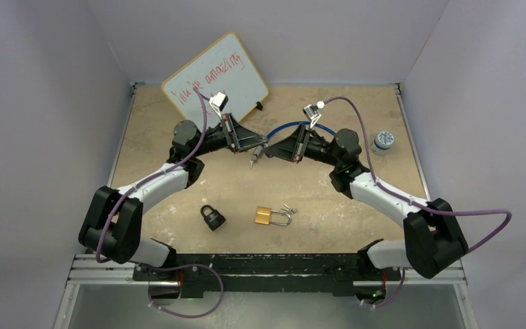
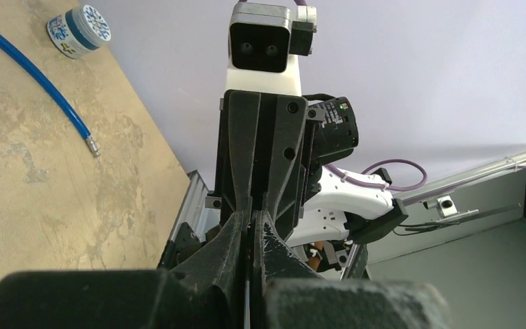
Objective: Unlock with the key
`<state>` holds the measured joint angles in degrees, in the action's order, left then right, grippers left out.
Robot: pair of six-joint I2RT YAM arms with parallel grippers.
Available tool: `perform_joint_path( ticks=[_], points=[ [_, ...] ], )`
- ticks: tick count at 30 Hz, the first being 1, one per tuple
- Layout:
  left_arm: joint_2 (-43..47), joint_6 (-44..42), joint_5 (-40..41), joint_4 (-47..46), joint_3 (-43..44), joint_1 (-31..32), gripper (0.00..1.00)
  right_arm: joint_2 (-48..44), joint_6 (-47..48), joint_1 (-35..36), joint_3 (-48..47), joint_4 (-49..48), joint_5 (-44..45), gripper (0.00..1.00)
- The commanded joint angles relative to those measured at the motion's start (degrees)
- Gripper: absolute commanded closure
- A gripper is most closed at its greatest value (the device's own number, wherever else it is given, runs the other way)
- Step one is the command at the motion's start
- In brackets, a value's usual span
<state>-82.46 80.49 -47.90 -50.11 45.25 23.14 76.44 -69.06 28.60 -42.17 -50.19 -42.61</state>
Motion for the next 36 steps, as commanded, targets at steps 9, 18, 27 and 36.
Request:
perform_joint_path(
  ticks=[9,18,27,36],
  points=[
    [5.21,-10.0,10.01,17.05,2.56,-0.86,0.46,-3.51,14.1,0.1,-0.27,8.28,-1.39,1.0],
    [9.94,-24.37,15.36,42.11,4.4,-0.9,0.22,-2.25,17.91,0.09,-0.7,10.9,-2.44,1.0],
    [14.66,-26.07,56.41,96.48,9.7,-0.86,0.17,-0.93,25.97,0.05,-3.09,23.5,0.94,1.0],
    [15.96,-24.9,53.2,102.06,-1.24,0.06,0.12,1.93,27.0,0.09,-2.14,25.76,1.59,1.0]
  ],
)
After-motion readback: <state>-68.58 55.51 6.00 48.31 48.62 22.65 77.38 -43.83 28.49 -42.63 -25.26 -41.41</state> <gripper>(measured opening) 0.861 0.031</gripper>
